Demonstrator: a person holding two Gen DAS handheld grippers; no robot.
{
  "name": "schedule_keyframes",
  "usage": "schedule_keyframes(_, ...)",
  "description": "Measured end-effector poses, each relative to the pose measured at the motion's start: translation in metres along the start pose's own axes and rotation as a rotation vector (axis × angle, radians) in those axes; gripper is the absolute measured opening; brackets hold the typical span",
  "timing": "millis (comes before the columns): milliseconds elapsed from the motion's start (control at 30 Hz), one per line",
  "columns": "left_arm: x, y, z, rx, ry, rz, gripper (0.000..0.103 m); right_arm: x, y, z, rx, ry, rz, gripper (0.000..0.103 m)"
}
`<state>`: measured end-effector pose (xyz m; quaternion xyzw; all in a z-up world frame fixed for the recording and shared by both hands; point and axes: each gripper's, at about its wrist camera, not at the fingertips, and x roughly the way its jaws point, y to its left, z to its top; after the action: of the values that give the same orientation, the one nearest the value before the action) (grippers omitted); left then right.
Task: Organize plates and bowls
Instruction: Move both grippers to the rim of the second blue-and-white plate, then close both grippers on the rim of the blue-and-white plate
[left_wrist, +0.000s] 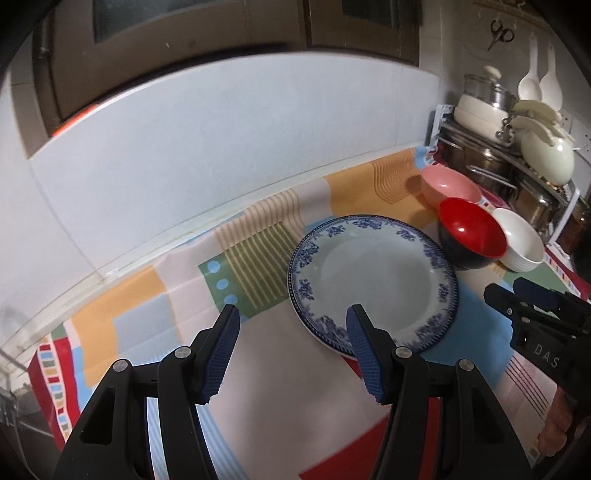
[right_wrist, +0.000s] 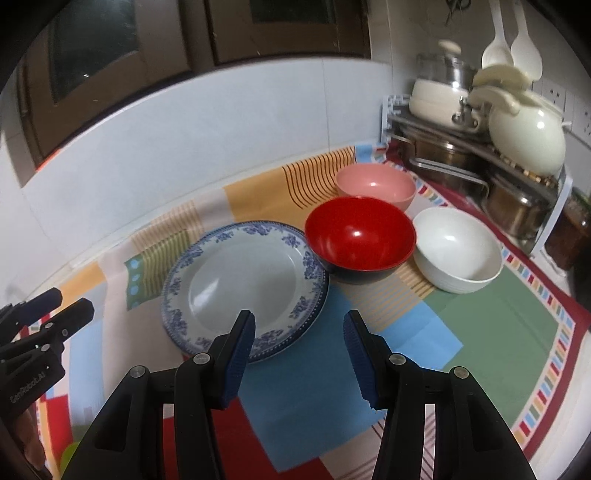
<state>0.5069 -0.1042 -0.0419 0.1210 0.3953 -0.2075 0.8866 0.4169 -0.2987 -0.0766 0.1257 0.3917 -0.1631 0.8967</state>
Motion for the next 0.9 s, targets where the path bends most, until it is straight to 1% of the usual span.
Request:
schedule_keyframes(333, 0.073, 0.001, 0.01, 0.023, 0.084, -0.004, 0.059, 0.064, -0.006, 0.002, 0.076, 0.067, -0.036, 0.051)
schedule_keyframes(433, 0.089, 0.002, 0.014, 0.022, 0.094, 0.001, 0.059, 0.079, -0.009, 0.003, 0.098, 0.072, -0.057, 0.051)
schedule_keyframes(567, 0.105, 0.003, 0.02, 0.023, 0.094, 0.007, 0.059, 0.093, -0.009, 0.005, 0.104, 0.073, -0.072, 0.051)
schedule_keyframes(767, 0.126, 0.004, 0.022, 0.035, 0.115, -0.004, 0.059, 0.111, -0.008, 0.005, 0.106, 0.081, -0.088, 0.051)
schedule_keyframes(900, 0.136, 0.005, 0.024, 0.025, 0.132, -0.033, 0.059, 0.118, -0.008, 0.004, 0.112, 0.092, -0.091, 0.051)
